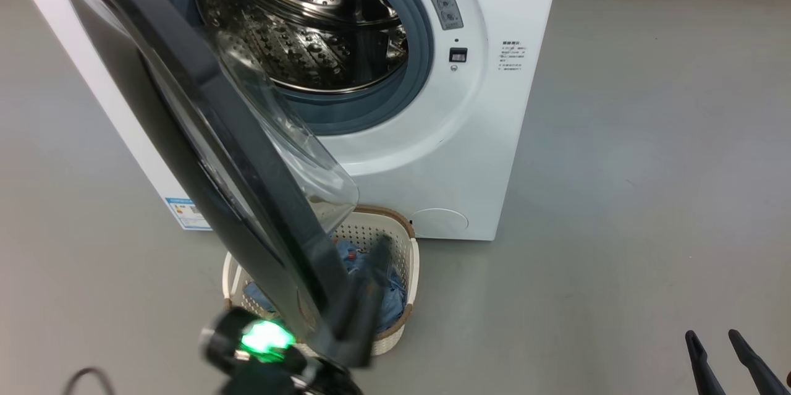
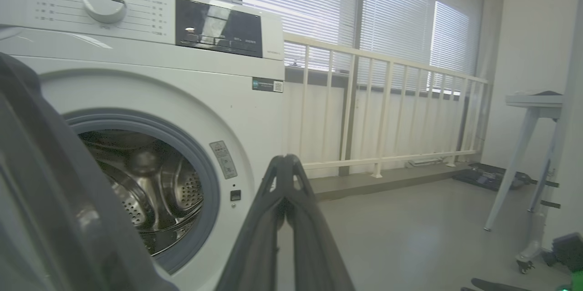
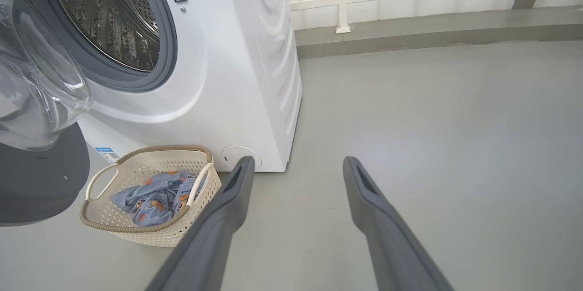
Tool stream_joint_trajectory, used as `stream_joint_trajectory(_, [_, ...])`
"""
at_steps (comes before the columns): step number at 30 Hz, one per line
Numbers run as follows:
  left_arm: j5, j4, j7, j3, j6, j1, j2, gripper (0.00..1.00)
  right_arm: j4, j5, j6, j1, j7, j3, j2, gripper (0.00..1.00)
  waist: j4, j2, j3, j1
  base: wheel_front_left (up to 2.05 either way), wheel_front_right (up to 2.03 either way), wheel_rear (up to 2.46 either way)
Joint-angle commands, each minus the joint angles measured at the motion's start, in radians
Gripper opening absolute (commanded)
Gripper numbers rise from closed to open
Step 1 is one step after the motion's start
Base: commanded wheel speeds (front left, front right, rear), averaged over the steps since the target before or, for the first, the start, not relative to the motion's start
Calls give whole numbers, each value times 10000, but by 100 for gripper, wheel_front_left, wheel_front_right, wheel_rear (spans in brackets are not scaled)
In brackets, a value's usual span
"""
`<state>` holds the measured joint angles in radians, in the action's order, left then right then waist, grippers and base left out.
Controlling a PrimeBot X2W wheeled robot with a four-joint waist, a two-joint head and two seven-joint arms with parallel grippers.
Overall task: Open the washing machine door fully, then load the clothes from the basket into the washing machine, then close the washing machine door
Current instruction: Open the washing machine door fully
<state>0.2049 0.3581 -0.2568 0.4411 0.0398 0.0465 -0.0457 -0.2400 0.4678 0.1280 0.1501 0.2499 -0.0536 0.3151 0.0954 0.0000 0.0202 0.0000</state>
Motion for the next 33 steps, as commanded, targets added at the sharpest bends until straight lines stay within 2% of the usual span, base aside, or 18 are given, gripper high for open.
stream_joint_trajectory(1, [22, -32, -49, -44, -26, 323, -46, 0, 222, -98, 27, 35, 118, 100, 285, 100, -19, 0, 21, 0, 0, 0, 0])
stream_joint_trajectory(3, [469, -692, -49, 566, -97, 258, -46, 0, 218, -102, 27, -8, 118, 141, 265, 100, -67, 0, 54, 0, 0, 0, 0])
stream_joint_trajectory(7, [1401, -2449, -49, 1007, -303, 458, -46, 0, 250, -98, 27, -127, 118, 187, 237, 100, -141, 0, 156, 0, 0, 0, 0])
stream_joint_trajectory(14, [2147, -4040, -49, 624, -393, 1057, -45, 0, 269, -71, 27, -223, 118, 170, 219, 100, -163, 0, 262, 0, 0, 0, 0])
stream_joint_trajectory(33, [2332, -4490, -49, -334, -483, 969, -45, 0, 362, -61, 27, -210, 118, 137, 214, 100, 60, 0, 295, 0, 0, 0, 0])
